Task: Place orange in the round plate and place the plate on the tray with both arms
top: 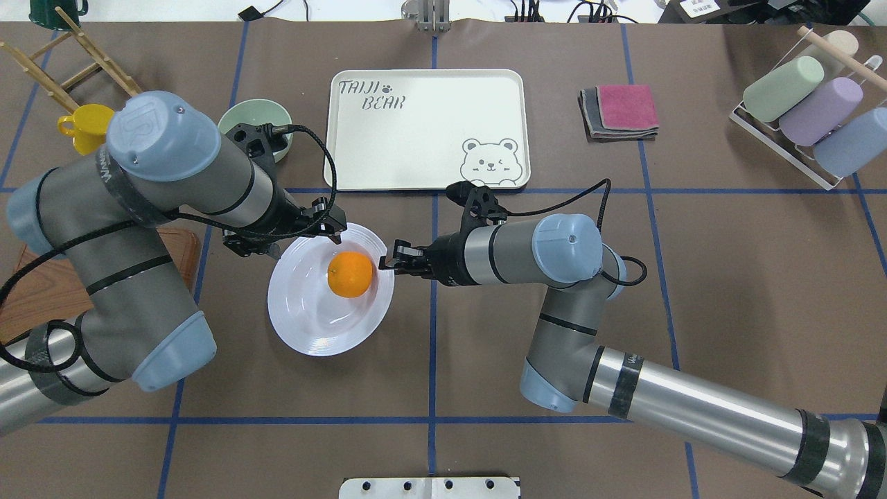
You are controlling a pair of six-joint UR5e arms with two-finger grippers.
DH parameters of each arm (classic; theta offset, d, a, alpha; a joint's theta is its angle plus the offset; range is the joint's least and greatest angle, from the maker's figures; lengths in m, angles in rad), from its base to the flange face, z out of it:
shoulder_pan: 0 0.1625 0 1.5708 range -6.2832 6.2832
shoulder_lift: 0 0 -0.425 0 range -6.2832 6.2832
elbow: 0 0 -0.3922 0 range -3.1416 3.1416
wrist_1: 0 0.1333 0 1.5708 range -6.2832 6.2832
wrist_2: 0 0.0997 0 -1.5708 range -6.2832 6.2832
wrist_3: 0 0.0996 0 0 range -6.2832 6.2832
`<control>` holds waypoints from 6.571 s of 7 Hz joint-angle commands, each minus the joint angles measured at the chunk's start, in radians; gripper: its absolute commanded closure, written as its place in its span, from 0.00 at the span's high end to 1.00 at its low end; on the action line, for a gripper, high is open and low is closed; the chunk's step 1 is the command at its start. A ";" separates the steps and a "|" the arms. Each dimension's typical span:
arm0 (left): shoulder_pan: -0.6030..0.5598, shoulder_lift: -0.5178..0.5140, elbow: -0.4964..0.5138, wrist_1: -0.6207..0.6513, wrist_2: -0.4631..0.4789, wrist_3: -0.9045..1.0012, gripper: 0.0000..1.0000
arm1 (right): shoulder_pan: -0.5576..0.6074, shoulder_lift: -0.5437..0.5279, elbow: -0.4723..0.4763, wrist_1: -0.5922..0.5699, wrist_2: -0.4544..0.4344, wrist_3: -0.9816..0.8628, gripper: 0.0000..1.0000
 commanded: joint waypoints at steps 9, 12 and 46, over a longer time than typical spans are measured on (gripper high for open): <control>-0.058 0.031 -0.029 0.001 -0.044 0.063 0.97 | 0.041 0.010 0.089 0.020 0.025 0.144 0.00; -0.253 0.129 -0.048 0.001 -0.234 0.328 0.97 | 0.069 0.001 0.089 0.057 -0.087 0.218 0.00; -0.650 0.691 -0.020 -0.109 -0.244 1.177 0.99 | 0.968 -0.734 0.481 -1.125 0.442 -1.456 1.00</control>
